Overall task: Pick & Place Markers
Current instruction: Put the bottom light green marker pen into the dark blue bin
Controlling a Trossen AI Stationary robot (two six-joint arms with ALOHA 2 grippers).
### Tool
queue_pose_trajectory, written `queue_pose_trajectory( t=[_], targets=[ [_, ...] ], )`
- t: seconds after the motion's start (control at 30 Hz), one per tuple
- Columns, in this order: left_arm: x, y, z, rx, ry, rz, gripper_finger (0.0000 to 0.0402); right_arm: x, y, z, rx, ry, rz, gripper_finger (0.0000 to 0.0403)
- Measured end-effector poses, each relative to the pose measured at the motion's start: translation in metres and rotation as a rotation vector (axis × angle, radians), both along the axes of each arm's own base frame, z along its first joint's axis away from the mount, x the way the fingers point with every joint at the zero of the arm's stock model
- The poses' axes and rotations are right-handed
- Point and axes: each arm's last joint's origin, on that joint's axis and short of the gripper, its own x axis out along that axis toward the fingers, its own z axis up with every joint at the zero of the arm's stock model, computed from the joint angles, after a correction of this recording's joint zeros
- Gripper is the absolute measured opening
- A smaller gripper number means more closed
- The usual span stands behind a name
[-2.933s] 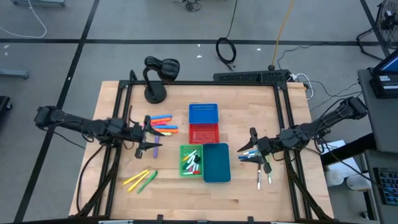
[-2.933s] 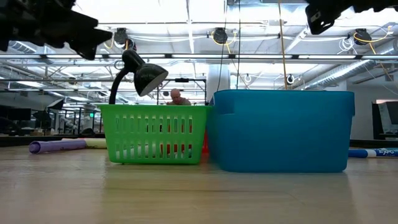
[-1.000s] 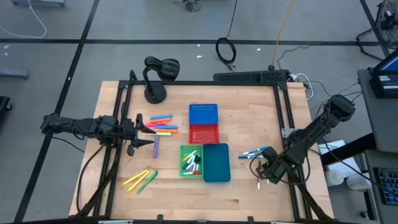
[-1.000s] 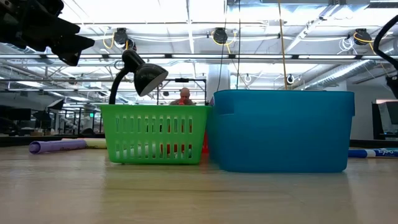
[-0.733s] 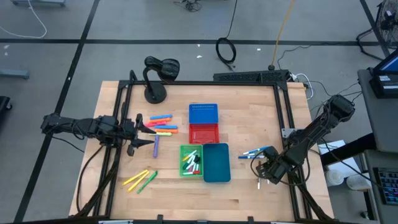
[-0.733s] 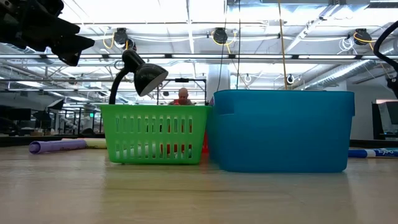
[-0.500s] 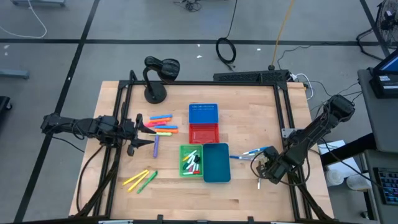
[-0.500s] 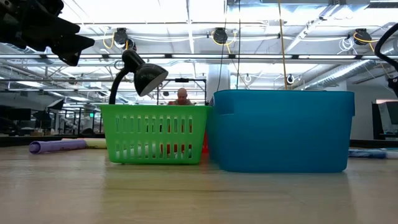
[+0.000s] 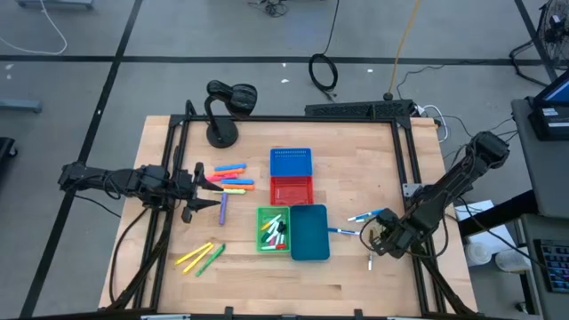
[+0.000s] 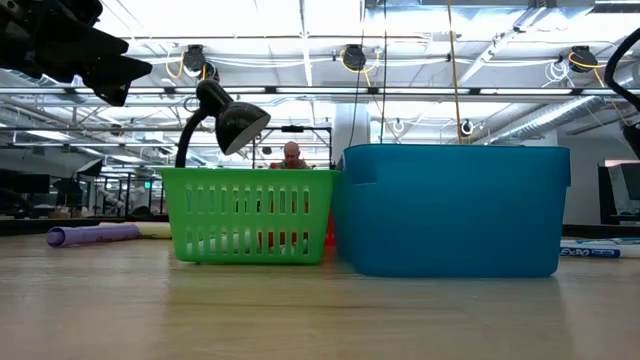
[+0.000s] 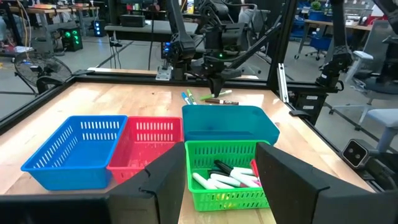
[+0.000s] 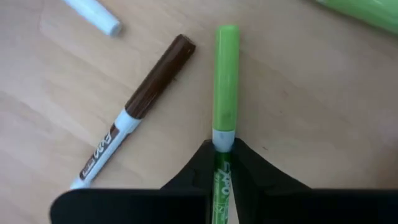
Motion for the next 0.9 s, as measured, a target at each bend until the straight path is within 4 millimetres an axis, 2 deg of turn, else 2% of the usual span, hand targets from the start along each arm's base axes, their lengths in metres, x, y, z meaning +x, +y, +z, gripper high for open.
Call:
queue_pose_trajectory(
  t=[0.2, 0.37, 0.5, 0.67, 0.9],
  targets=[
    [0.000, 0.000, 0.000, 0.000, 0.000, 0.000, 0.0198, -0.001, 0.001, 0.021, 0.061, -0.125, 0.076, 0.0017],
    [0.000, 0.000, 0.000, 0.000, -0.003, 0.001, 0.0198, -0.005, 0.001, 0.028, 0.082, -0.189, 0.112, 0.0017],
    [0.000, 0.000, 0.000, 0.000, -0.003, 0.001, 0.0198, 0.000, 0.006, 0.033, 0.134, -0.272, 0.162, 0.0017],
    [0.000, 0.000, 0.000, 0.000, 0.000, 0.001, 0.0198, 0.013, 0.018, 0.044, 0.168, -0.522, 0.326, 0.0017],
    [0.000, 0.000, 0.000, 0.000, 0.000, 0.001, 0.0198, 0.027, 0.028, 0.061, 0.069, -0.851, 0.504, 0.0017]
  ],
)
